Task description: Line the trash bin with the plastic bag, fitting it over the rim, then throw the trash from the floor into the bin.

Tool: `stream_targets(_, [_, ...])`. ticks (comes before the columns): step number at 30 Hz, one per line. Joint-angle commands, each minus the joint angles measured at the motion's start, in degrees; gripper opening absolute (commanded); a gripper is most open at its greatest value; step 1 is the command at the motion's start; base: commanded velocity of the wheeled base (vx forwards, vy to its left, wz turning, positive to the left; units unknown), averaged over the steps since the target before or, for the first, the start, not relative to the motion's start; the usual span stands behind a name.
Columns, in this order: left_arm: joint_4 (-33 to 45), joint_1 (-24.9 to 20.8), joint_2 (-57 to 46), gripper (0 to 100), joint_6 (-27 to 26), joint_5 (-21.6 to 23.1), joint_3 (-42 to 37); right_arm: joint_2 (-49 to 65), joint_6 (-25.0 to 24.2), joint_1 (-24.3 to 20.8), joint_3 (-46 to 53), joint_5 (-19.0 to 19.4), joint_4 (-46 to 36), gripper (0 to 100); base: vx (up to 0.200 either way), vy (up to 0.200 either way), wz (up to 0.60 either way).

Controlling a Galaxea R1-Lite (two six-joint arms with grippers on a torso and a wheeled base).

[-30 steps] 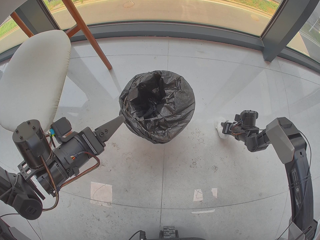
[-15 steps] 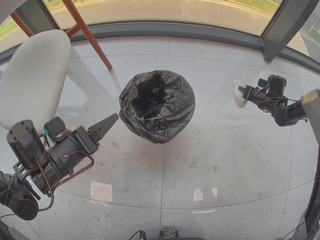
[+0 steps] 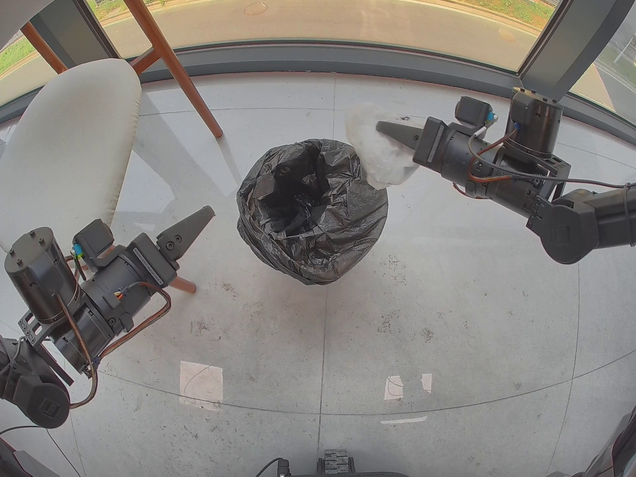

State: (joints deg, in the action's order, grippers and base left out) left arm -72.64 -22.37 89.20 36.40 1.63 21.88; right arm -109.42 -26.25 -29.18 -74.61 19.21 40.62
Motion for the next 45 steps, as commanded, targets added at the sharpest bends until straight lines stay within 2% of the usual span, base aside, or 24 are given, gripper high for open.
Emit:
stream_targets(1, [-1.27,1.72,-0.25,100,0.07,-0.05,0.35,-1.50,-0.30,-1.58,-4.58,0.12,0.43,0,0.000,0.000,0.00])
stream_targets(4, [-1.36,1.89,-0.17,100,0.07,-0.05,0.88,-2.46,-0.65,-1.93,-8.19,-0.14,0.43,0,0.000,0.000,0.00])
stream_targets(9, [-1.27,2.15,-0.17,100,-0.01,0.04,0.97,-2.11,-0.65,-2.90,-8.80,-0.14,-0.37,0,0.000,0.000,0.00])
stream_targets(10, [-1.36,2.15,-0.25,100,-0.19,-0.05,0.97,-1.85,-0.65,-3.16,-8.63,-0.14,-0.37,100,0.000,0.000,0.00])
stream_targets(16, [-1.36,3.47,-2.36,100,-1.86,-0.14,1.06,1.84,-0.65,-3.95,-6.69,-0.32,-0.01,100,0.000,0.000,0.00])
stream_targets(21, [-1.27,8.75,-3.86,100,-3.53,-0.05,4.49,13.45,-0.03,-3.42,3.24,-1.11,-1.24,100,0.000,0.000,0.00])
stream_targets(24, [-1.36,12.26,-4.21,100,-4.41,-0.14,5.89,20.04,1.46,-2.02,9.83,-3.92,-3.00,100,0.000,0.000,0.00])
stream_targets(27, [-1.27,17.80,-7.20,100,-8.28,0.21,5.89,28.39,5.86,5.10,18.27,-9.98,-3.70,100,0.000,0.000,0.00])
stream_targets(29, [-1.36,19.03,-9.13,100,-8.98,0.21,5.54,32.69,7.79,10.90,22.40,-11.04,-3.44,100,0.000,0.000,0.00])
stream_targets(32, [-1.01,19.12,-13.96,100,-9.07,0.21,2.64,40.87,9.46,19.43,29.25,-10.69,-3.79,100,0.000,0.000,0.00])
stream_targets(40, [-0.66,19.03,-27.15,100,-9.24,1.62,-15.38,65.13,15.70,29.80,52.02,-11.13,-6.08,100,0.000,0.000,0.00])
stream_targets(43, [0.22,18.85,-32.68,100,-9.59,2.76,-21.18,75.50,17.55,33.14,59.23,-10.69,-11.00,100,0.000,0.000,0.00])
stream_targets(44, [0.22,18.85,-32.68,100,-9.59,2.76,-21.18,75.50,17.55,33.14,59.23,-10.69,-11.00,100,0.000,0.000,0.00])
stream_targets(45, [3.12,18.85,-36.20,100,-10.39,3.90,-21.88,82.26,17.81,33.67,62.30,-10.60,-15.75,100,0.000,0.000,0.00])
